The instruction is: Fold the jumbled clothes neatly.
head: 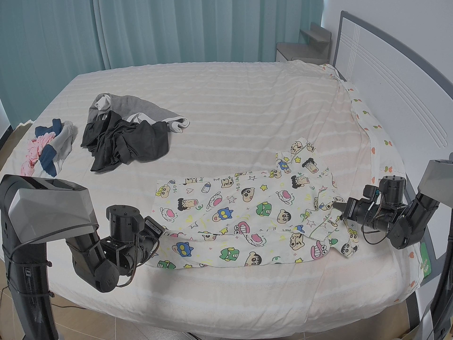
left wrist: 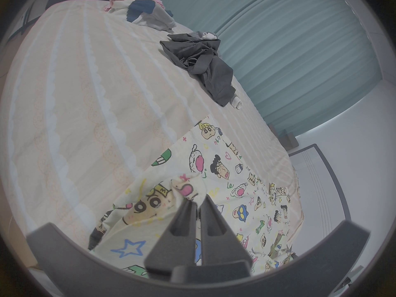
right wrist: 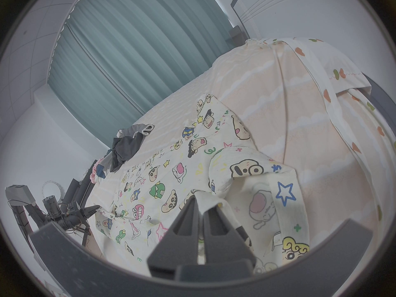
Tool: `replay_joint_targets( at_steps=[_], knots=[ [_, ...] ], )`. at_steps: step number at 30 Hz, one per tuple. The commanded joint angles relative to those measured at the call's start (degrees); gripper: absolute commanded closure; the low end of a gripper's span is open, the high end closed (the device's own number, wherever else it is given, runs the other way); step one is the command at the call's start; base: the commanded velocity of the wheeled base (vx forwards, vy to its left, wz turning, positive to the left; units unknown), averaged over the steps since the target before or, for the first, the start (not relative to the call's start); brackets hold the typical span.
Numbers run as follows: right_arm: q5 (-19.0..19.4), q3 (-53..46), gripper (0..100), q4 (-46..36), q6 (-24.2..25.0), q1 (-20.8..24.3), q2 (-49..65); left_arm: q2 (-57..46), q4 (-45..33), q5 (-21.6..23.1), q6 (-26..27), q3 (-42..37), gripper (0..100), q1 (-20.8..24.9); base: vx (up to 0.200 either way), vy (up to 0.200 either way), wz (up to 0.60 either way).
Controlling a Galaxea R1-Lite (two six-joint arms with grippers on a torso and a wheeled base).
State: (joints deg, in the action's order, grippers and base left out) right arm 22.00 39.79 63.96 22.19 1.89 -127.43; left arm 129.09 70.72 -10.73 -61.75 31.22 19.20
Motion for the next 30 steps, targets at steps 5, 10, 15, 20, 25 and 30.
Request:
replay_joint_targets(
  at_steps=[5, 10, 15, 20, 25, 30],
  knots=[
    [-0.12, 0.73, 100, 0.02, -0.04, -0.4, -0.63, 0.2, 0.03, 0.01, -1.54, 0.51, 100, -0.66, 0.0, 0.0, 0.0],
    [-0.38, 1.34, 100, 0.02, -0.04, -0.4, -0.72, 0.82, 0.03, 0.01, -2.15, 0.68, 100, -0.92, 0.0, 0.0, 0.0],
    [-1.96, 2.4, 100, 0.02, -0.13, -0.4, -1.51, 1.52, 0.12, 0.36, -2.24, 1.21, 100, -1.36, 0.0, 0.0, 0.0],
    [-1.96, 2.49, 100, 0.02, -0.13, -0.4, -1.51, 1.52, 0.21, 0.88, -2.33, 1.21, 0, -1.45, 0.0, 0.0, 0.0],
    [-1.88, 2.49, 0, 0.02, 0.31, -0.4, -1.42, 1.43, 0.47, 0.88, -2.59, 1.21, 0, -2.06, 0.0, 0.0, 0.0],
    [-2.58, 2.4, 0, 0.11, 0.58, -0.57, -0.89, 0.9, 0.56, 0.53, -2.68, 1.21, 0, -2.94, 0.0, 0.0, 0.0]
  ],
)
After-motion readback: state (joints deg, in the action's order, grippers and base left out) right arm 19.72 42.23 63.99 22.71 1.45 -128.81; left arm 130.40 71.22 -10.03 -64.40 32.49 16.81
